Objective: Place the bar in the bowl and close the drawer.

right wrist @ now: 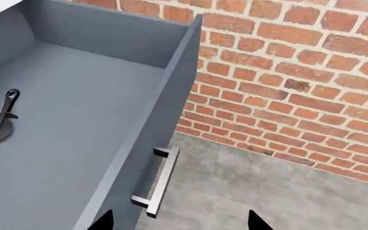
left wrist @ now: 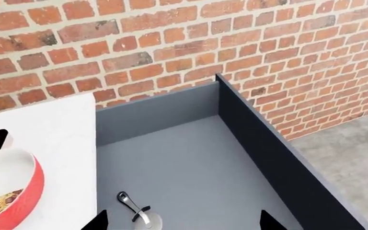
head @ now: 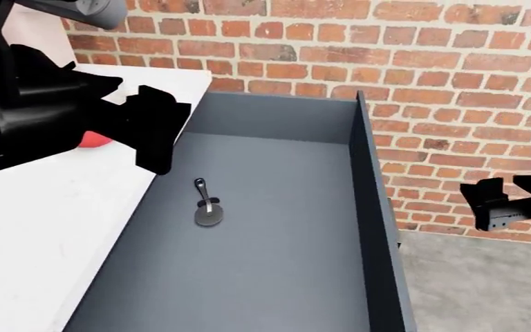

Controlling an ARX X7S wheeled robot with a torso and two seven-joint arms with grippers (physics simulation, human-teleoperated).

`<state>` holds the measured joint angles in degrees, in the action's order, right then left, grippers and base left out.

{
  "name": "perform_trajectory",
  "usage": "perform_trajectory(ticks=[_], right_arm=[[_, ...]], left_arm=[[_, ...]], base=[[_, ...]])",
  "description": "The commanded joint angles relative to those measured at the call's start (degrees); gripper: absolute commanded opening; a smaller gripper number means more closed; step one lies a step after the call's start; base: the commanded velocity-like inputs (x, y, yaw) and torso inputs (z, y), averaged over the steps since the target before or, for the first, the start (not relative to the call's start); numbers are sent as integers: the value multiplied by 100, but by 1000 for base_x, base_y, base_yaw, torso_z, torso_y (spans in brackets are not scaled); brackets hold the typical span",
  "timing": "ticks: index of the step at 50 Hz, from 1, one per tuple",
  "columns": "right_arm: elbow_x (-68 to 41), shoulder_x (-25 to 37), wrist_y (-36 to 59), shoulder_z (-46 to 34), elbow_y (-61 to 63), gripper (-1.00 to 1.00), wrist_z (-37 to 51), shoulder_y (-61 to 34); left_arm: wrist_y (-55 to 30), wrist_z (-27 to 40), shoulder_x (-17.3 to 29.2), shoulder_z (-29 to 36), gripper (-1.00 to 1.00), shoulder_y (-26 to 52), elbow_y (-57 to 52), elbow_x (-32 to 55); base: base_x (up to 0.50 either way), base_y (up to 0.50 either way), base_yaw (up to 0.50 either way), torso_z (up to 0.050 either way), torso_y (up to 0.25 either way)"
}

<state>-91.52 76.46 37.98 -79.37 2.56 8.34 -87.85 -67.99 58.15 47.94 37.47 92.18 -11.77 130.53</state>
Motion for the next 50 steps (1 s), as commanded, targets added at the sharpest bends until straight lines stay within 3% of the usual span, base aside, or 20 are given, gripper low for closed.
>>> perform_trajectory(ticks=[1,11,29,50], right_arm=[[323,80,-1167,-233,-564,100,-1437,758],[340,170,-2047,-425,-924,100,-2082,1363],[1011,-206,-4015,-896,-1643,100,-3157,2632],[1084,-848,-4988,-1093,-2592,100,-3840,3533]], left_arm=[[8,9,-23,57,100,34,11,-8],[21,18,-50,105,100,59,-10,2],[38,-22,-115,180,100,37,2,-81],[80,-18,-94,232,100,67,-38,-43]], base=[[0,0,0,0,0],[0,0,0,0,0],[0,0,0,0,0],[0,0,0,0,0]])
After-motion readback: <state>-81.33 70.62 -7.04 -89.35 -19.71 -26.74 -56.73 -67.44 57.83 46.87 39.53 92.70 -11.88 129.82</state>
